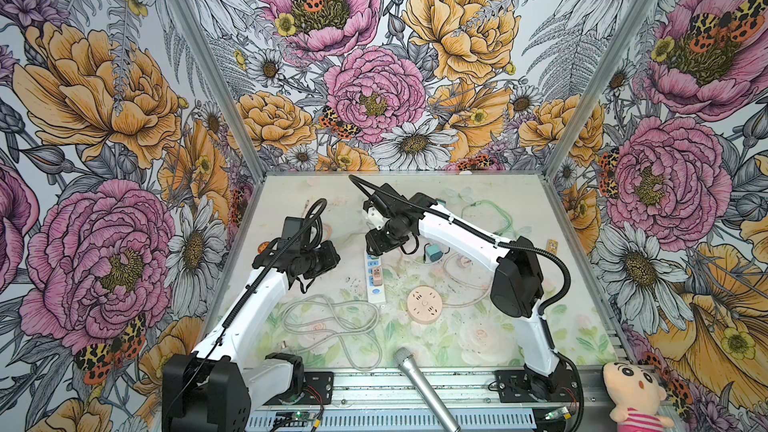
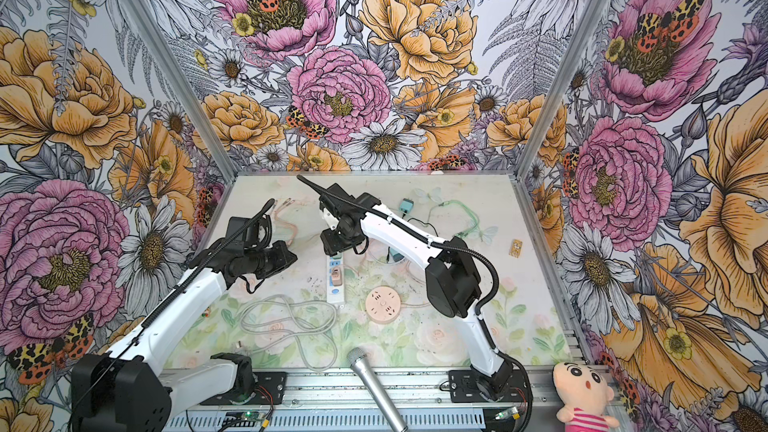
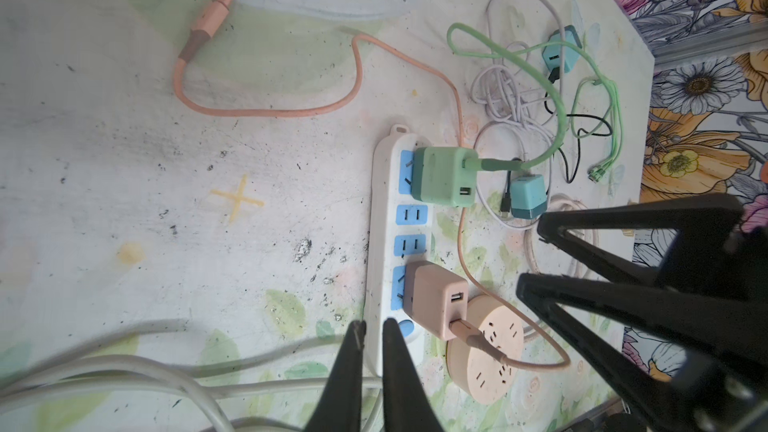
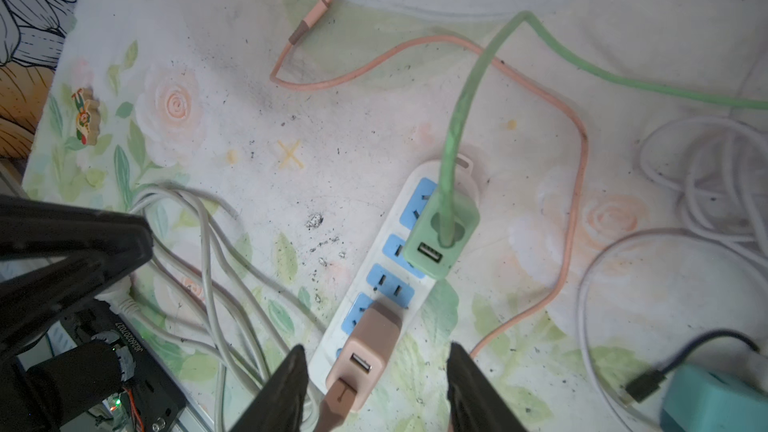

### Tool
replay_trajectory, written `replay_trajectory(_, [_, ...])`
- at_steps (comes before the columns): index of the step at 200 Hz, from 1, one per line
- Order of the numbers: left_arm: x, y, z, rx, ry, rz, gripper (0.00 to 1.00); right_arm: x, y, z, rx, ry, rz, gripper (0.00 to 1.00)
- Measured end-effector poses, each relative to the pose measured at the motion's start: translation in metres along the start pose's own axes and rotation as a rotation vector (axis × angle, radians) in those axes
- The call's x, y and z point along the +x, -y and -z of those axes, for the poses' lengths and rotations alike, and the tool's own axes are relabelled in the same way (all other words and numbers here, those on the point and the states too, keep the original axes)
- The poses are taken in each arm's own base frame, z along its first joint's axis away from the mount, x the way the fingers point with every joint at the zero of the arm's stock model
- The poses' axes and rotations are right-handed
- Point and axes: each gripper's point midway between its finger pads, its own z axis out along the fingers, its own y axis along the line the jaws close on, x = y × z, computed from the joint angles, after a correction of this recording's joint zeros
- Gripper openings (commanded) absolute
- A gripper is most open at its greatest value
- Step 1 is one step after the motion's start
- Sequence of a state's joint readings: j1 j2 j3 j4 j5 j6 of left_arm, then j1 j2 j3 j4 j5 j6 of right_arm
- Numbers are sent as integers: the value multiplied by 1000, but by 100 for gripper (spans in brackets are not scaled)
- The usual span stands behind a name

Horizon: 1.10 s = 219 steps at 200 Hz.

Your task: Insert the plug

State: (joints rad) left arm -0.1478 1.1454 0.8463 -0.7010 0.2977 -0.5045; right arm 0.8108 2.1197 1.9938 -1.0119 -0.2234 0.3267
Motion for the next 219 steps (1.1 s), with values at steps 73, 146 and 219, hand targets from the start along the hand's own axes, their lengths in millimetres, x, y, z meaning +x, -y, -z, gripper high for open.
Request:
replay_trajectory(73, [-50,99,10,100,47,-265,26,25,100,129,166,203,-180,56])
replay_trajectory(146, [-50,227,-93,117,-51,-804,38,102,236,207,386,347,-565,57])
replay_trajectory(219, [-49,234,-185,75,-118,-1101,45,162,292,242,440,474,-871,57])
